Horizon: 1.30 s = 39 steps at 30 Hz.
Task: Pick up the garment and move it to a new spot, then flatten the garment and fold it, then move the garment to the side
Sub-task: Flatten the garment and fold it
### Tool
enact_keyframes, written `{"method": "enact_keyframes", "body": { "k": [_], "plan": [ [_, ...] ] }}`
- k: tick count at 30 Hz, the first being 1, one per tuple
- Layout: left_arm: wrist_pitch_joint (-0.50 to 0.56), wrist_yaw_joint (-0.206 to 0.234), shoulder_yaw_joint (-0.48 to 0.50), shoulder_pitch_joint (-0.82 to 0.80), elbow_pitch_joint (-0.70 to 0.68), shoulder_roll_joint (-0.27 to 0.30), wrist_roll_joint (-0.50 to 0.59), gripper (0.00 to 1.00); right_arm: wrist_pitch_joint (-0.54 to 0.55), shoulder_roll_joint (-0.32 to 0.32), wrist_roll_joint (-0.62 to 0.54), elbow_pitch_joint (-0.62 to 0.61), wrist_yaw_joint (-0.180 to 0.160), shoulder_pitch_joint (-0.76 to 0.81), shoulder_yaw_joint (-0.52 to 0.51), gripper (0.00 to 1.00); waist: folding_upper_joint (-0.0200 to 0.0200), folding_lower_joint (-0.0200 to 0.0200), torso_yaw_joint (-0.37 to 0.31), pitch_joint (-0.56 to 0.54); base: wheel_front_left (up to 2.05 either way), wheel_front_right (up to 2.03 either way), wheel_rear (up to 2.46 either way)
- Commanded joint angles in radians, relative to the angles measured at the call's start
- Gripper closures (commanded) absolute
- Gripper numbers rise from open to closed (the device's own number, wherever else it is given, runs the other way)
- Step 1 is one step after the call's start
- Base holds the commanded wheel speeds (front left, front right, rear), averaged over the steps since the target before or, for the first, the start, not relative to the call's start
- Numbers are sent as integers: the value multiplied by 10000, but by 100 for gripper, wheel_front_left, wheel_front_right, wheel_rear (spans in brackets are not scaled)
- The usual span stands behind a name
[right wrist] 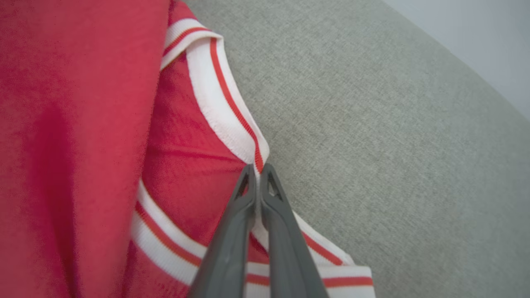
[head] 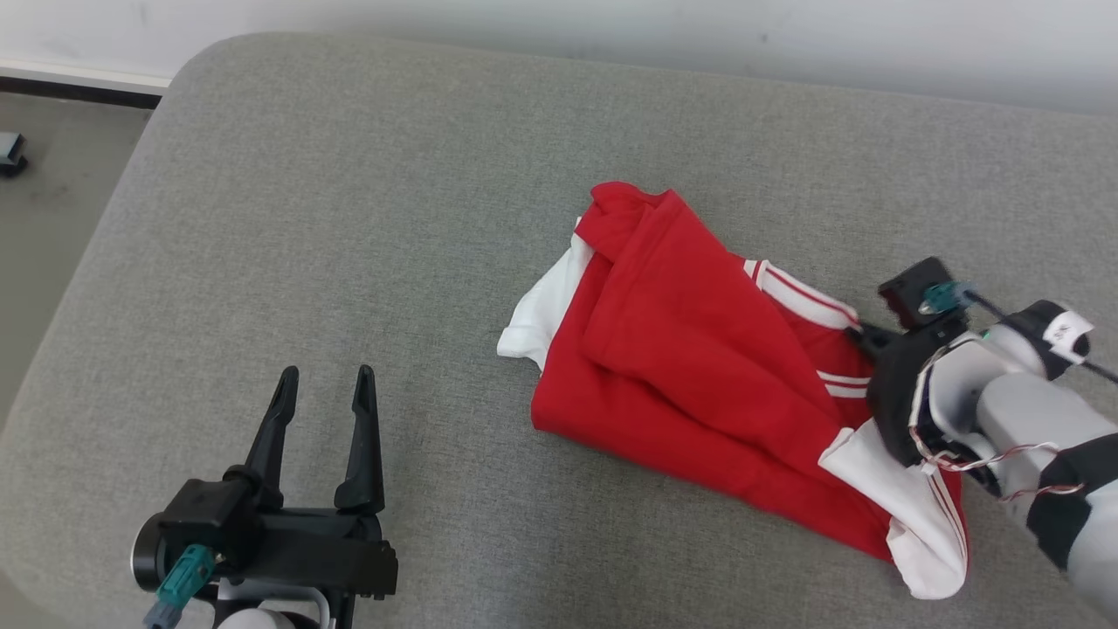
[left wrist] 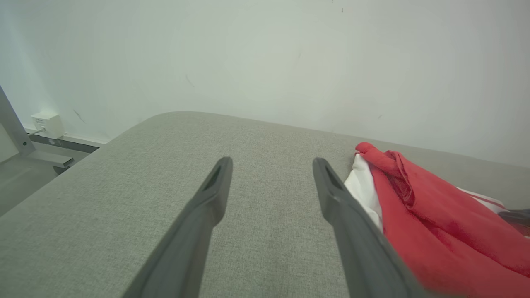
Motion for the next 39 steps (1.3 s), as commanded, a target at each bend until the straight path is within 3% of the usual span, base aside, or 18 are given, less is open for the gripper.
{"method": "enact_keyframes", "body": {
  "k": [1, 12, 13, 14, 15, 21, 26, 32, 39],
  "plan": [
    [-5, 30, 49, -36, -16, -5, -30, 0, -267, -330, 126, 343, -47, -120, -95, 100, 0, 0, -76, -47, 0, 0, 0],
    [-5, 0, 72, 63, 4, -5, -55, 0, -2339, -707, 407, 2215, -40, -733, -1356, 100, 0, 0, -361, -237, 0, 0, 0],
    [-5, -12, 61, 83, 30, -5, -47, 0, -2420, -661, 448, 2345, -40, -667, -1398, 89, 0, 0, -383, -240, 0, 0, 0],
    [-5, -15, 72, 105, 48, -5, -37, 0, -2509, -612, 472, 2453, -40, -625, -1416, 38, 0, 0, -421, -257, 0, 0, 0],
    [-5, -30, 74, 133, 58, -5, -24, 0, -2630, -586, 541, 2532, -40, -626, -1472, 0, 0, 0, -456, -273, 0, 0, 0],
    [-5, -115, 189, 217, 122, -1, 165, 0, -4149, -327, 477, 2829, -40, -890, -1908, 0, 0, 0, -782, -542, 0, 0, 0],
    [-5, -210, 460, 409, 143, -3, 366, 0, -4660, -30, 349, 2462, -40, -425, -2453, 0, 0, 0, -1195, -956, 0, 0, 0],
    [-3, -309, 821, 730, 5, 0, 549, 0, -4656, 5, -648, -115, -40, 1427, -4871, 0, 0, 0, -1748, -1250, 0, 0, 0],
    [-5, -439, 1128, 950, -62, -1, 769, 0, -4655, 1052, -2090, -3152, -40, 4729, -7902, 0, 0, 0, -2167, -1477, 0, 0, 0]
  ]
}}
